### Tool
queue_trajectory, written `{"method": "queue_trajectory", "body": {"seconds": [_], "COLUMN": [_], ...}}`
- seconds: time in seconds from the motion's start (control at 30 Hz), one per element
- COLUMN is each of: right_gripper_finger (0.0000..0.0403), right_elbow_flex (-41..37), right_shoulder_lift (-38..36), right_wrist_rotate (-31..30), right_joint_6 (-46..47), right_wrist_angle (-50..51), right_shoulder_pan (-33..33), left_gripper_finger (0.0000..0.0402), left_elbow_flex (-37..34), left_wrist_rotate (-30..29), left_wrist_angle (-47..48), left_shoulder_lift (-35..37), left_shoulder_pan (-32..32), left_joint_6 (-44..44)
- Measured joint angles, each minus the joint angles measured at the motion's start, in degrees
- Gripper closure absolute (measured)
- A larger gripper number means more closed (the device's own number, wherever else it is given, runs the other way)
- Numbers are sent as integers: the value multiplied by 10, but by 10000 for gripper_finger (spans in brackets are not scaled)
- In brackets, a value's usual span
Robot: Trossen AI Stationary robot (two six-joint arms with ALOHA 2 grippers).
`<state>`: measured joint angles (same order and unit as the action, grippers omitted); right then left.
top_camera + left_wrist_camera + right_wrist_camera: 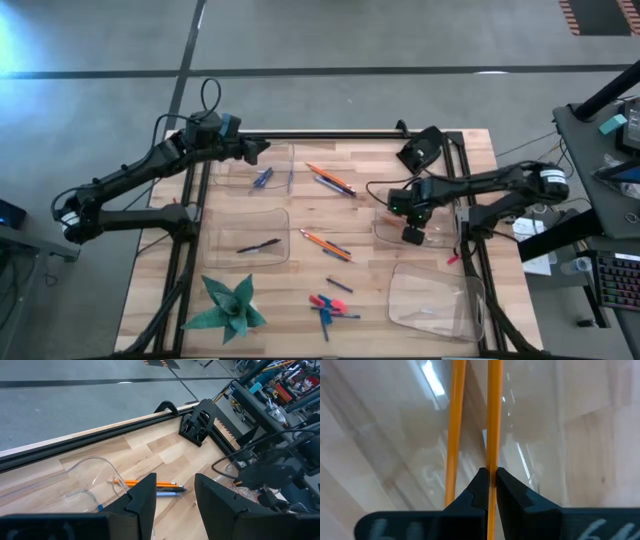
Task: Sort crayons/erasers/pens/pencils in bins
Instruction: Put the orange pencil into the middle right transparent bin
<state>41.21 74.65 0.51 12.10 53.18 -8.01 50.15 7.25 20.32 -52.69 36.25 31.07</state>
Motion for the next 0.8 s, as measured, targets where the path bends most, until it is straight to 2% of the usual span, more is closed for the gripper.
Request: {"method": "queue_trajectory", "body": {"seconds": [0.23,0.53,0.8], "right_gripper_finger": [390,387,320], "right_elbow_flex": [1,-1,-2], "right_shoulder_lift": [38,18,12], "right_wrist_rotate": [10,10,9], "right_joint_6": [-6,-8,-7], "right_wrist_angle": [-2,-36,-51], "right_shoulder_pan": [0,0,0], "left_gripper_finger": [281,281,281], "left_elbow_flex": [0,-3,-9], "left_wrist_rotate": [0,0,0], "left_wrist_angle": [0,0,2], "left_shoulder_lift": [0,0,0], "left_shoulder_pan": [0,0,0], "left_joint_6": [0,0,0]}}
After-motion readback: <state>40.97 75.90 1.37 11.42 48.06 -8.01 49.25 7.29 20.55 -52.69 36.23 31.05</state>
